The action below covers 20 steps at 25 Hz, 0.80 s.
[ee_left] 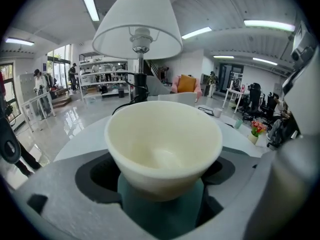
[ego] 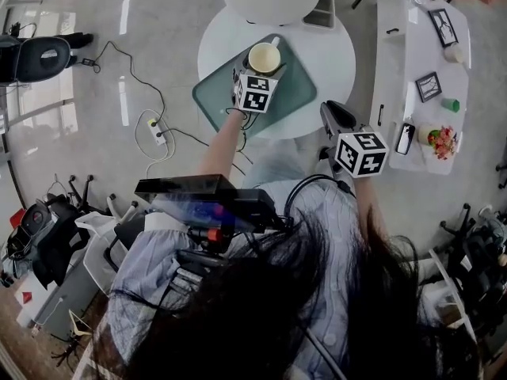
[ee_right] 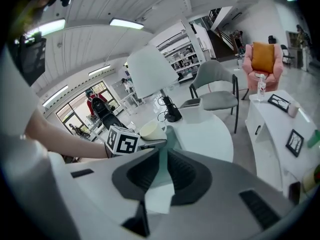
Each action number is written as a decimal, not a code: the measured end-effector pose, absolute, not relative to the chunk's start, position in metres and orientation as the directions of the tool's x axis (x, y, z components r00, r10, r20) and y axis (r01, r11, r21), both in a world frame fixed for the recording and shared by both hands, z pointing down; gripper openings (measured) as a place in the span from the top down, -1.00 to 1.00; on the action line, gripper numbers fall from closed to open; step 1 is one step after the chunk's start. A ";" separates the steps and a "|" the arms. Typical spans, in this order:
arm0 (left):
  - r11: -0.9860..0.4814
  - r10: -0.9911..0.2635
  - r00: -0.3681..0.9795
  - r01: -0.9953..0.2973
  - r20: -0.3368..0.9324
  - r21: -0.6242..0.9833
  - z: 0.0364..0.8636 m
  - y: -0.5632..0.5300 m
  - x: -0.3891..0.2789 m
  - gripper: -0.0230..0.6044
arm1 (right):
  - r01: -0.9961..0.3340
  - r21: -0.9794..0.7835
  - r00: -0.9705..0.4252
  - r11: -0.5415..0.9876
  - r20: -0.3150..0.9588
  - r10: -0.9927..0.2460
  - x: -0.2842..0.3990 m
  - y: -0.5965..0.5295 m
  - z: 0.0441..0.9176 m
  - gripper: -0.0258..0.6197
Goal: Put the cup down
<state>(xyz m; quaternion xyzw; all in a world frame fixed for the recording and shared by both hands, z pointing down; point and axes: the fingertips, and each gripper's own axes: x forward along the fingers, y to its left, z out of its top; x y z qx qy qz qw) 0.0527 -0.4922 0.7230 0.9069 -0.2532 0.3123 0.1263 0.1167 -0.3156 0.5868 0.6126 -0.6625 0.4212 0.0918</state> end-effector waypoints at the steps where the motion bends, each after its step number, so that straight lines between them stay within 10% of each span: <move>1: -0.838 -0.379 0.671 -0.541 0.637 0.071 0.723 -0.492 0.051 -0.52 | -0.889 -0.445 -0.230 -0.106 0.636 -0.737 0.118 -0.315 0.585 0.72; 20: -0.743 -0.400 0.503 -0.667 0.767 0.050 0.715 -0.445 -0.022 -0.52 | -0.899 -0.437 -0.298 0.016 0.587 -0.752 0.123 -0.302 0.571 0.72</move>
